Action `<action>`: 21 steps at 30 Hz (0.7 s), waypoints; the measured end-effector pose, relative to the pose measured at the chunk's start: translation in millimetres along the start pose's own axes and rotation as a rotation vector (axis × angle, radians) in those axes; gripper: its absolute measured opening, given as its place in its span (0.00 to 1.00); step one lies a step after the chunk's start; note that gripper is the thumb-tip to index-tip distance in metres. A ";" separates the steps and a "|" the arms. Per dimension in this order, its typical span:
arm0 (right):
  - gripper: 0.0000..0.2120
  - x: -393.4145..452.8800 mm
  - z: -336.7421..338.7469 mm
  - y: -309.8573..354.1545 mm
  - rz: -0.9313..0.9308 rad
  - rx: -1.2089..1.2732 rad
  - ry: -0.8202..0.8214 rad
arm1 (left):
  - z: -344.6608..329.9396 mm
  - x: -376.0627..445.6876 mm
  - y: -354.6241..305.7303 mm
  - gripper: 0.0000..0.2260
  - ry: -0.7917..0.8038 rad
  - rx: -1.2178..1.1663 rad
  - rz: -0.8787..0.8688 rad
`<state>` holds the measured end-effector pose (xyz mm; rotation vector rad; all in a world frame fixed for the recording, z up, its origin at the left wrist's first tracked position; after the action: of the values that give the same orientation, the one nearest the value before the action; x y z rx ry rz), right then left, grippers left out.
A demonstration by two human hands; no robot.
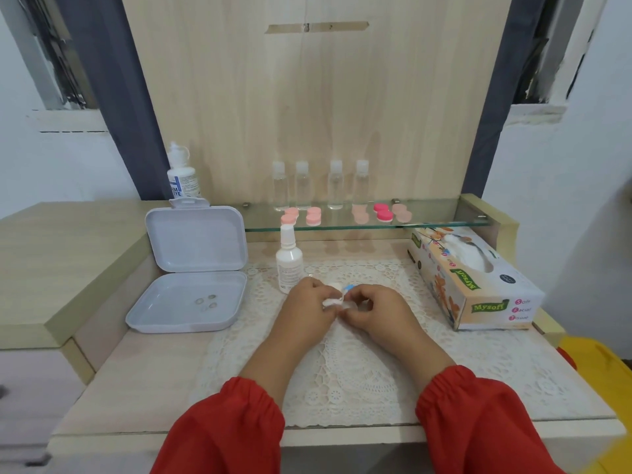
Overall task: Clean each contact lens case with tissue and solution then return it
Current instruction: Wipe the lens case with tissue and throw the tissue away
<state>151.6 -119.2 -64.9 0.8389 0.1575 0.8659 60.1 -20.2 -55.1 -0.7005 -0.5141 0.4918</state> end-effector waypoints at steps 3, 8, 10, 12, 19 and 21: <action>0.07 -2.4 -1.8 0.2 -0.002 0.046 0.016 | 2.3 -0.5 -2.4 0.11 0.013 0.007 0.032; 0.09 -7.0 2.8 5.7 -0.003 0.252 0.010 | 4.5 -2.7 -1.6 0.05 -0.036 -0.188 0.095; 0.09 -8.1 3.4 5.0 -0.035 0.336 0.018 | 6.5 -2.4 0.6 0.04 -0.061 -0.258 0.118; 0.09 -8.1 1.1 2.4 -0.081 0.451 0.040 | 10.1 -1.2 5.5 0.03 -0.096 -0.382 0.153; 0.11 -8.5 3.4 4.0 -0.114 0.692 0.037 | 17.9 3.2 -7.4 0.07 -0.063 -0.354 -0.080; 0.10 -8.9 4.0 5.6 -0.104 0.721 0.040 | 10.5 3.0 -9.9 0.07 -0.012 -0.277 -0.108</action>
<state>144.1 -126.0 -59.9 1.4690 0.5654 0.7275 58.7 -20.0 -40.4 -0.9293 -0.6353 0.3264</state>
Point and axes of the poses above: each hand's wrist, its own x-axis towards the middle knuckle, its own z-axis out of the back of the hand, y = z × x, the point moved 9 cm from there along x, towards the middle knuckle, and after that the axes turned 4 degrees about -x, right-handed, at the moved point
